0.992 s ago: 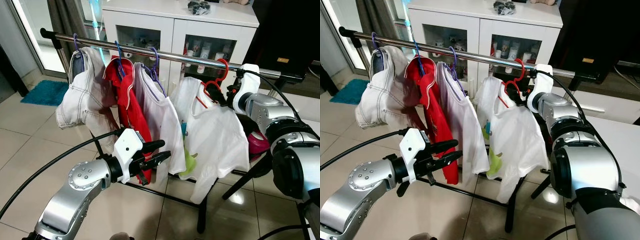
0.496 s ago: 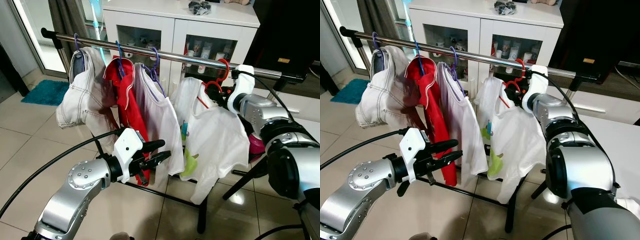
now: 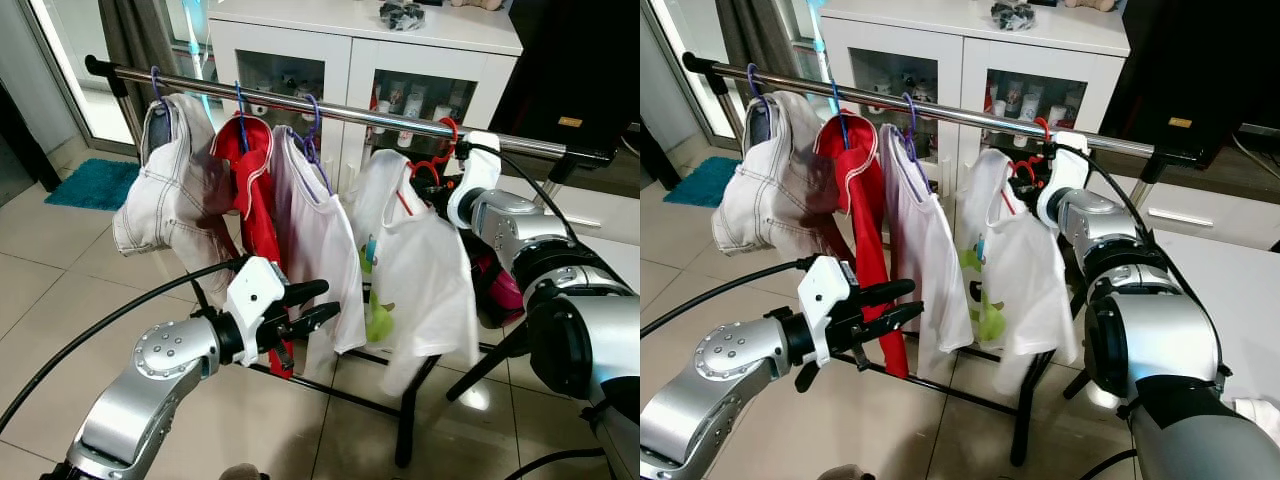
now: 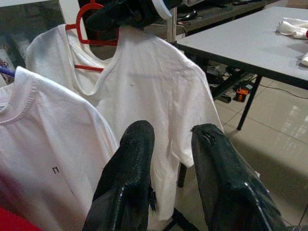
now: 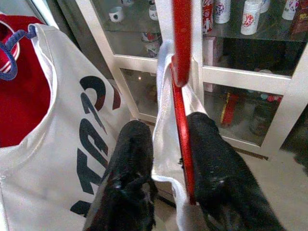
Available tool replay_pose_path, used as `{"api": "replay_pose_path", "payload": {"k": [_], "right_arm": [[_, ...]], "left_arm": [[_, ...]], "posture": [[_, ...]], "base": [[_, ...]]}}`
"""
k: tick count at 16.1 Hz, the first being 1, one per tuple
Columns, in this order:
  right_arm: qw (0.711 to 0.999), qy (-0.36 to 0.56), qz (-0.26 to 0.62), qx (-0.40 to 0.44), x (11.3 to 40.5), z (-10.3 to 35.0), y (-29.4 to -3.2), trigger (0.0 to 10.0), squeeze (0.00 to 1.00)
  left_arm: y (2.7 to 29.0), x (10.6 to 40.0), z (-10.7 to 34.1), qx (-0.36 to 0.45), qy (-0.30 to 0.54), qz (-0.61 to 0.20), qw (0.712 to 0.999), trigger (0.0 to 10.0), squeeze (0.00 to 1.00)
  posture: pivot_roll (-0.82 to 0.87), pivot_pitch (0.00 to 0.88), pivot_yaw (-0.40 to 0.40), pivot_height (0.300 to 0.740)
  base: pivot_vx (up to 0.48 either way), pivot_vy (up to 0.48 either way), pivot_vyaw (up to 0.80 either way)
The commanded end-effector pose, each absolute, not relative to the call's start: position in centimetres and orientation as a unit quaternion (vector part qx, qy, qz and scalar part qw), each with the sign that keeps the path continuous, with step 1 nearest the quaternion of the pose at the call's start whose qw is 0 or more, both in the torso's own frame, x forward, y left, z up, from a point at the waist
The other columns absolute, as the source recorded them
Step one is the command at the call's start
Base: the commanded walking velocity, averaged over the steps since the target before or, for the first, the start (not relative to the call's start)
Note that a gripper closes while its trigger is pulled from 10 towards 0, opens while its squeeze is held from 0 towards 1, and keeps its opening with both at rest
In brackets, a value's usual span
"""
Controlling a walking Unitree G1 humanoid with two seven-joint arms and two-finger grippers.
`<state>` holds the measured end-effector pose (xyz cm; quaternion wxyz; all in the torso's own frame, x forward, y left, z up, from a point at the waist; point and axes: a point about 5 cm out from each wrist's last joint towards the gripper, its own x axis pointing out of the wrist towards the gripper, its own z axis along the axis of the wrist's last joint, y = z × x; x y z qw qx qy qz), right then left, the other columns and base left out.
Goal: Hang hanger
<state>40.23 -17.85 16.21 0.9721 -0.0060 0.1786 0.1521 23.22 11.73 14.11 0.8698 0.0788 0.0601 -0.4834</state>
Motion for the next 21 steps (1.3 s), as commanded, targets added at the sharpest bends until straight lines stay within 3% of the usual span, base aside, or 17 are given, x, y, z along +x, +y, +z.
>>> {"api": "replay_pose_path", "payload": {"k": [1, 9, 13, 17, 21], "right_arm": [[0.973, 0.172, 0.154, -0.001, 40.6, 17.3, -17.6, 0.0, 0.0], [0.973, 0.173, 0.156, -0.003, 40.6, 17.2, -17.6, 0.0, 0.0], [0.977, 0.153, 0.147, 0.0, 40.8, 17.7, -17.6, 0.0, 0.0], [0.986, 0.111, 0.121, -0.004, 40.9, 18.8, -19.0, 0.0, 0.0], [0.99, 0.07, 0.122, 0.013, 40.3, 18.6, -19.6, 0.0, 0.0]], "left_arm": [[11.5, 23.2, 14.7, 0.083, 0.05, -0.489, 0.867, 10.0, 0.0], [11.5, 23.4, 14.6, 0.089, 0.047, -0.484, 0.869, 10.0, 0.0], [11.7, 24.2, 14.7, 0.098, 0.034, -0.447, 0.889, 10.0, 0.0], [11.6, 25.6, 13.8, 0.096, 0.039, -0.358, 0.928, 10.0, 0.0], [11.3, 25.9, 13.8, 0.09, 0.022, -0.32, 0.943, 10.0, 0.0]], "posture": [[0.14, 0.0, -0.039, 0.74], [0.14, 0.0, -0.045, 0.74], [0.14, 0.0, -0.047, 0.74], [0.12, 0.0, -0.033, 0.74], [0.1, 0.0, 0.001, 0.74]], "base": [[0.0, 0.0, 0.0], [0.0, 0.0, 0.0], [0.0, 0.0, 0.0], [0.0, 0.0, 0.0], [0.0, 0.0, 0.0]]}}
